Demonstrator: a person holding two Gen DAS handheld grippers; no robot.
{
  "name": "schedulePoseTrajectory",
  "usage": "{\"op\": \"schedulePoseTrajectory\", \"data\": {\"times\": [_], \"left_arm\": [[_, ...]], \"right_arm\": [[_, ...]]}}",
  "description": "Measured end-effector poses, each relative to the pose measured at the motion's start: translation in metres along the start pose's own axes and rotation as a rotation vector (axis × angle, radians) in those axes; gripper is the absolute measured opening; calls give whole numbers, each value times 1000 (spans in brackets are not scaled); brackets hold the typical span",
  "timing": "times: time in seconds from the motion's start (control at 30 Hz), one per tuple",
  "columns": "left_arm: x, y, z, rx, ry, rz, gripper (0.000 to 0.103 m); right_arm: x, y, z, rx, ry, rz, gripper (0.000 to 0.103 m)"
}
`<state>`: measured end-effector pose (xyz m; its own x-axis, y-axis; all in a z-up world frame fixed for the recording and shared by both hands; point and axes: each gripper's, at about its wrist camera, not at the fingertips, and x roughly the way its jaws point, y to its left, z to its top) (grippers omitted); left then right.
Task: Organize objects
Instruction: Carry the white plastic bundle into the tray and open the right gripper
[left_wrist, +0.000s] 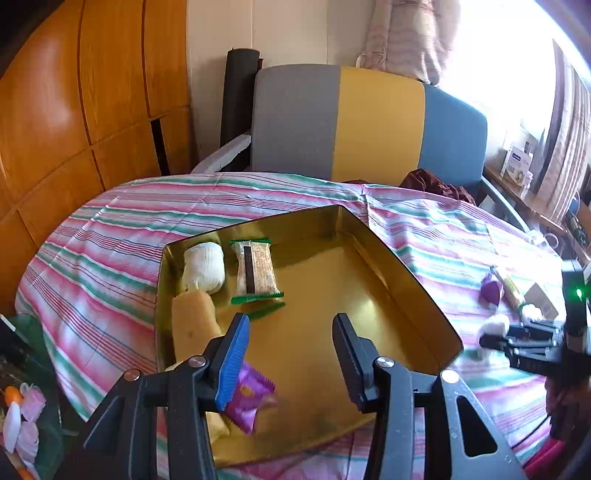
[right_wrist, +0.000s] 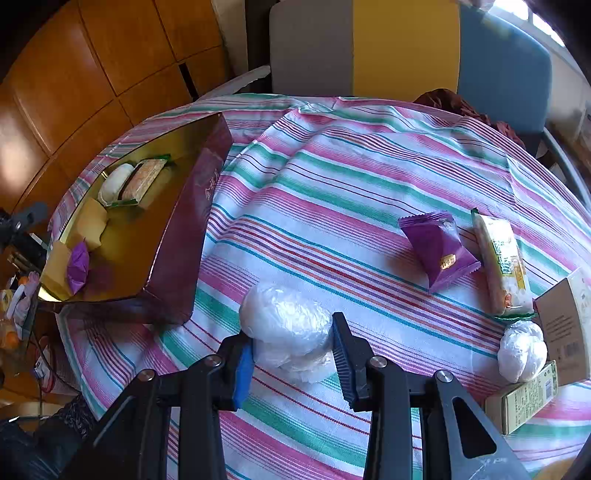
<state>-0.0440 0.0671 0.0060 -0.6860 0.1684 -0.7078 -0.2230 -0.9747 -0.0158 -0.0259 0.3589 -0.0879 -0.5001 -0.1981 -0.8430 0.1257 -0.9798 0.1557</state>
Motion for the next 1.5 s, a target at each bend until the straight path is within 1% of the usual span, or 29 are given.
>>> {"op": "schedulePoseTrajectory", "data": {"times": [0.17,0.3,0.4,0.63,0.83,0.97,1.13,1.33,1.5], "left_arm": [[-12,-6,-10,27,-20,-5,47],[-15,-5,-14,29,-22,-20,47],[-17,-3,-16,22,-23,-34,47],[-16,3,-23,9,-14,-50,47],[-14,9,-28,-4,-5,-50,47],[-14,12,-29,-13,-4,-52,47],[-14,18,-31,-28,-2,-54,47],[-11,31,-33,-54,8,-44,47],[-9,50,-37,-99,16,-33,47]], "right_arm": [[1,-2,-1,19,2,-1,38],[6,-7,-3,52,21,-14,37],[5,-8,-4,72,20,-22,36],[-7,-9,-3,118,-7,-35,36],[-26,0,8,126,-47,-21,36],[-39,17,22,109,-83,0,36],[-49,51,45,60,-119,77,36],[-36,100,65,-26,-99,140,36],[-12,132,76,-71,-48,175,36]]}}
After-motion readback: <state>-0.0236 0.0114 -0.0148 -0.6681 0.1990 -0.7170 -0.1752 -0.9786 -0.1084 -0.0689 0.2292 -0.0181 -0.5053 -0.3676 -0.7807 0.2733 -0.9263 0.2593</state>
